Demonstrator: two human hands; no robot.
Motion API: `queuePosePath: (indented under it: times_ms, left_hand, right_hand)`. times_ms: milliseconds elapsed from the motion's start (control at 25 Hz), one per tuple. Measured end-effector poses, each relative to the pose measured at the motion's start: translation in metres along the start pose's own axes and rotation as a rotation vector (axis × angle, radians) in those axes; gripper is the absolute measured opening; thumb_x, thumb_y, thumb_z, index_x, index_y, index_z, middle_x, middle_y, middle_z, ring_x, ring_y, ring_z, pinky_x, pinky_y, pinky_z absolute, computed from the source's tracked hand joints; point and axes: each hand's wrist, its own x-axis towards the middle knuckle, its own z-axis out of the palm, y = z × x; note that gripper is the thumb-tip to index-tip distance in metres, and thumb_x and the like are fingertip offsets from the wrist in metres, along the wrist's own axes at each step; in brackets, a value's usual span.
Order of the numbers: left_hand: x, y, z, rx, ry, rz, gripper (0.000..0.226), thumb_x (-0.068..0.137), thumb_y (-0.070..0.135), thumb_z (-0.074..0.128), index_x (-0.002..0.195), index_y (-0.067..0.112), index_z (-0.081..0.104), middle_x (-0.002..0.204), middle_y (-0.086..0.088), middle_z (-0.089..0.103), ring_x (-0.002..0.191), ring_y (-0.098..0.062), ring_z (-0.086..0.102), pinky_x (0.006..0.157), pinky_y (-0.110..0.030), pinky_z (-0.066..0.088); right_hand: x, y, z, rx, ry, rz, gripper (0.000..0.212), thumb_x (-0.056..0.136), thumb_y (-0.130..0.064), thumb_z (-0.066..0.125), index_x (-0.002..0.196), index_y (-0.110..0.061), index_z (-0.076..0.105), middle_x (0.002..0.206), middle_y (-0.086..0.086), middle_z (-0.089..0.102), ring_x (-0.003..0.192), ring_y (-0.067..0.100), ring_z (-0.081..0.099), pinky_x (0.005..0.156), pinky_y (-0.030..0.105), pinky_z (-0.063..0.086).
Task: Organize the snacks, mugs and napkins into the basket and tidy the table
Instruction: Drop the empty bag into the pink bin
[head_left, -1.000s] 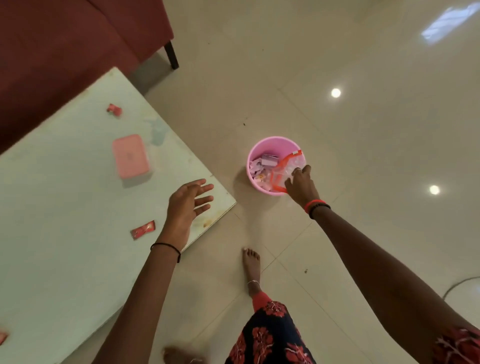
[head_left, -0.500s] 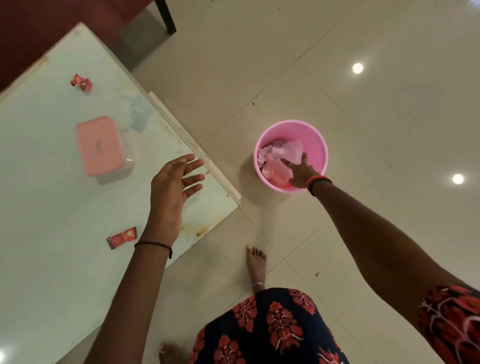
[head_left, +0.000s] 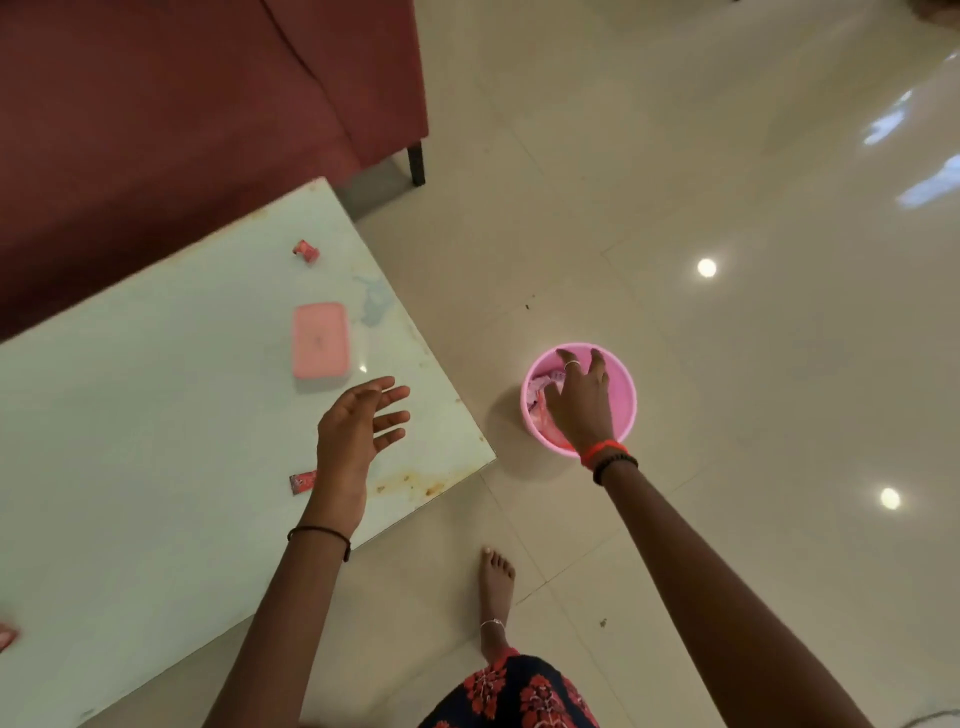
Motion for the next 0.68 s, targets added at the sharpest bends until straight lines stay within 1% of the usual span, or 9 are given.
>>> queuePosePath:
  times_ms: [80,160,240,320,440,520,600,680]
  left_hand:
    - [-0.018,0.014,-0.025,-0.040,0.031,0.025,0.019,0.094,0.019,0.046,0.101,0.017,0.063,0.098,0.000,0.071,0.068,-0.007,0.067,0.061,-0.017,0.054]
    - [-0.035,0.024,-0.055,-0.070,0.068,0.042,0.018,0.094,0.020,0.047,0.095,0.021,0.064,0.097,0.001,0.071,0.066,-0.006,0.067,0.063,-0.021,0.053]
    - [-0.053,0.026,-0.095,-0.107,0.106,0.060,0.019,0.094,0.019,0.046,0.095,0.020,0.064,0.098,-0.001,0.071,0.071,-0.011,0.066,0.064,-0.022,0.053]
    - [-0.071,0.025,-0.140,-0.138,0.155,0.071,0.019,0.094,0.018,0.045,0.097,0.018,0.064,0.099,-0.004,0.070,0.078,-0.016,0.065,0.065,-0.022,0.054]
    - [-0.097,0.014,-0.219,-0.190,0.285,0.082,0.018,0.094,0.017,0.046,0.098,0.017,0.064,0.102,-0.007,0.069,0.089,-0.020,0.064,0.077,-0.029,0.052]
    - [-0.116,0.001,-0.275,-0.216,0.382,0.095,0.019,0.094,0.015,0.045,0.099,0.015,0.064,0.104,-0.008,0.068,0.094,-0.021,0.062,0.082,-0.030,0.050]
    - [-0.133,-0.014,-0.331,-0.247,0.474,0.107,0.021,0.095,0.015,0.044,0.102,0.012,0.063,0.105,-0.008,0.066,0.097,-0.021,0.060,0.082,-0.028,0.048]
    - [-0.152,-0.031,-0.392,-0.284,0.560,0.107,0.021,0.095,0.014,0.043,0.103,0.010,0.063,0.105,-0.010,0.066,0.097,-0.022,0.059,0.080,-0.026,0.048]
  right_hand:
    - [-0.030,-0.039,-0.010,0.038,0.034,-0.070,0.047,0.090,-0.012,0.052,0.136,-0.012,0.044,0.148,0.028,0.028,0.139,0.039,0.026,0.115,0.050,0.026]
    - [-0.060,-0.075,-0.009,0.014,0.053,-0.162,0.043,0.090,-0.013,0.050,0.134,-0.011,0.045,0.149,0.023,0.029,0.141,0.037,0.024,0.116,0.049,0.026]
    - [-0.094,-0.116,-0.001,-0.018,0.059,-0.269,0.042,0.090,-0.015,0.048,0.132,-0.012,0.045,0.149,0.019,0.032,0.142,0.034,0.021,0.115,0.047,0.029]
    - [-0.130,-0.159,0.010,0.005,0.045,-0.335,0.044,0.090,-0.014,0.049,0.134,-0.014,0.045,0.150,0.021,0.028,0.142,0.033,0.022,0.114,0.044,0.031]
    - [-0.190,-0.221,0.041,0.032,-0.009,-0.447,0.045,0.090,-0.013,0.050,0.135,-0.014,0.045,0.150,0.023,0.024,0.143,0.032,0.020,0.110,0.043,0.036]
    - [-0.229,-0.260,0.066,0.031,-0.057,-0.528,0.044,0.090,-0.013,0.050,0.134,-0.014,0.046,0.150,0.023,0.024,0.143,0.031,0.020,0.109,0.044,0.037]
    - [-0.268,-0.297,0.094,0.027,-0.098,-0.586,0.043,0.091,-0.013,0.049,0.134,-0.016,0.046,0.151,0.019,0.024,0.143,0.028,0.020,0.107,0.044,0.039]
    - [-0.309,-0.334,0.127,0.016,-0.129,-0.656,0.043,0.091,-0.013,0.050,0.134,-0.017,0.046,0.150,0.018,0.024,0.142,0.028,0.021,0.107,0.042,0.039]
